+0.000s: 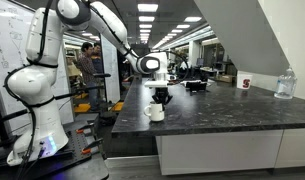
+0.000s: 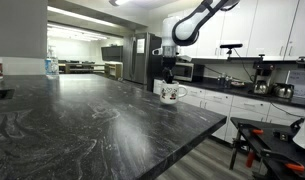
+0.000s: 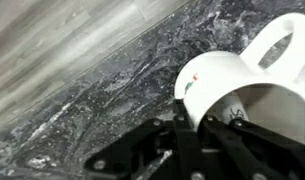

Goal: Move the cup to the right on the table

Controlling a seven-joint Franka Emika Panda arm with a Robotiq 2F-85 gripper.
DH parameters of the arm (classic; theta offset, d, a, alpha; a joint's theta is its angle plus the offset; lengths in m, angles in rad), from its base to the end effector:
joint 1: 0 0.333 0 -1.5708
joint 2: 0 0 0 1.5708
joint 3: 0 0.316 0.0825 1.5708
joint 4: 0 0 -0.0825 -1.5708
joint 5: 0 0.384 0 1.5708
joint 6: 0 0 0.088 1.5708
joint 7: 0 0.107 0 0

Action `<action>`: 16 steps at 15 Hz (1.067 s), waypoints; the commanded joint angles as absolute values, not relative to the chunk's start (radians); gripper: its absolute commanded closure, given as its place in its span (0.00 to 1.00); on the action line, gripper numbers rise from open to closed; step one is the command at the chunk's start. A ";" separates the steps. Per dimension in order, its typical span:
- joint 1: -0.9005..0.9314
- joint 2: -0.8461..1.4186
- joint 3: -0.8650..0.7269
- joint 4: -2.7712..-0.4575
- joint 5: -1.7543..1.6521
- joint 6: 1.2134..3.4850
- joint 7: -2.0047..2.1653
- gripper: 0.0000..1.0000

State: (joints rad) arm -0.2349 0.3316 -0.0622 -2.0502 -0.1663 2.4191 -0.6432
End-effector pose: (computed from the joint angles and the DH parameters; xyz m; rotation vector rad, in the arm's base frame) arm 0.5711 -0.1747 0.2801 2.9230 0.7041 -0.0409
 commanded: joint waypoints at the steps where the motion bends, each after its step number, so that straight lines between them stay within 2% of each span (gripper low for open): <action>1: -0.259 0.277 -0.035 -2.134 -0.130 2.535 -0.724 0.98; 6: -0.290 0.279 0.006 -2.134 0.010 2.515 -0.835 0.98; 7: -0.289 0.280 0.003 -2.137 0.013 2.513 -0.847 0.69; 9: -0.285 0.279 -0.006 -2.143 0.008 2.513 -0.854 0.60; 13: -0.281 0.254 -0.015 -2.169 -0.004 2.520 -0.855 0.29; 16: -0.260 0.205 -0.047 -2.165 -0.066 2.382 -0.808 0.05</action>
